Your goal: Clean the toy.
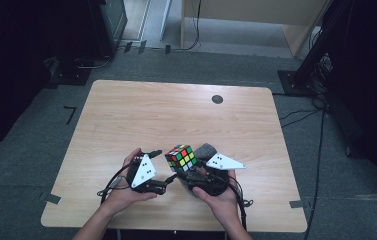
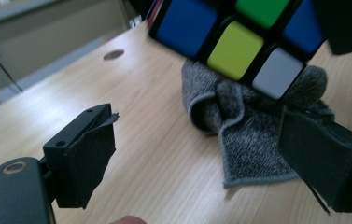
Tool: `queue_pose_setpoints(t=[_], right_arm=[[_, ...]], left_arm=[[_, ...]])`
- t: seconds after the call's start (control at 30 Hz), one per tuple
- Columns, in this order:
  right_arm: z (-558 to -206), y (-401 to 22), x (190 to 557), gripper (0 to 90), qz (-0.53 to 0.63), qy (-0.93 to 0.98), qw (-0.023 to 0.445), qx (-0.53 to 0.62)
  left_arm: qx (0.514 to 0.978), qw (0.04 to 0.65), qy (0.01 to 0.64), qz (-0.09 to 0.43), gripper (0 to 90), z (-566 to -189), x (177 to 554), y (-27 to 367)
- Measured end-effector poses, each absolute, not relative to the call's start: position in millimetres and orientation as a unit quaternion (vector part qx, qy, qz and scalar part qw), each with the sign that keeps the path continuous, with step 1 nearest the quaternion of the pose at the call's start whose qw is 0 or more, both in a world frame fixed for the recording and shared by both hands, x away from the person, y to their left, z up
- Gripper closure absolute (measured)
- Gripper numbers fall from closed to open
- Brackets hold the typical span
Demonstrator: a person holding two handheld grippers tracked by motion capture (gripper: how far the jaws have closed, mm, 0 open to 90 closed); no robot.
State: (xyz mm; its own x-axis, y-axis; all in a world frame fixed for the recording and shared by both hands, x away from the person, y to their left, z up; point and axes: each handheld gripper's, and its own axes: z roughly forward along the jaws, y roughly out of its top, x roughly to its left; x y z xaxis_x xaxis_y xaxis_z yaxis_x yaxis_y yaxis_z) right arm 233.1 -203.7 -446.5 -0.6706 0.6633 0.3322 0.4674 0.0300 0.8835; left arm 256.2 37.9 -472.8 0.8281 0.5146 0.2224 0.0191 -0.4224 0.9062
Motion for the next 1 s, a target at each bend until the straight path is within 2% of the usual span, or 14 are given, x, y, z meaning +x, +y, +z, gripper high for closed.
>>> queue_pose_setpoints(t=[0.13,0.37,0.43,0.5,0.63,0.7,0.83,1.0], right_arm=[[-446.9,-200.2,232.7,34.2,0.567,0.719,0.07,0.396],[-446.8,-193.4,231.5,34.1,0.566,0.722,0.034,0.397],[-447.1,-192.1,231.5,34.0,0.566,0.72,0.024,0.4],[-447.4,-192.1,231.9,33.9,0.567,0.717,0.012,0.405],[-448.6,-193.6,234.3,32.1,0.566,0.706,-0.005,0.425],[-448.6,-195.6,235.4,31.4,0.571,0.702,-0.013,0.425],[-443.7,-204.1,236.9,23.3,0.588,0.686,-0.001,0.428],[-436.0,-224.4,239.7,19.0,0.581,0.691,0.068,0.423]], left_arm=[[0.788,0.53,0.146,0.278,12.1,-471.3,252.5,38.2],[0.783,0.54,0.112,0.288,14.7,-474.5,247.0,34.4],[0.781,0.541,0.108,0.291,18.5,-475.1,245.7,33.3],[0.779,0.546,0.102,0.293,26.4,-475.2,244.0,33.5],[0.777,0.54,0.102,0.308,33.7,-475.4,242.2,32.7],[0.777,0.541,0.11,0.303,34.0,-475.6,243.5,34.3],[0.777,0.544,0.13,0.291,34.1,-473.0,247.8,41.1],[0.773,0.559,0.181,0.241,34.2,-467.3,259.5,57.9]])
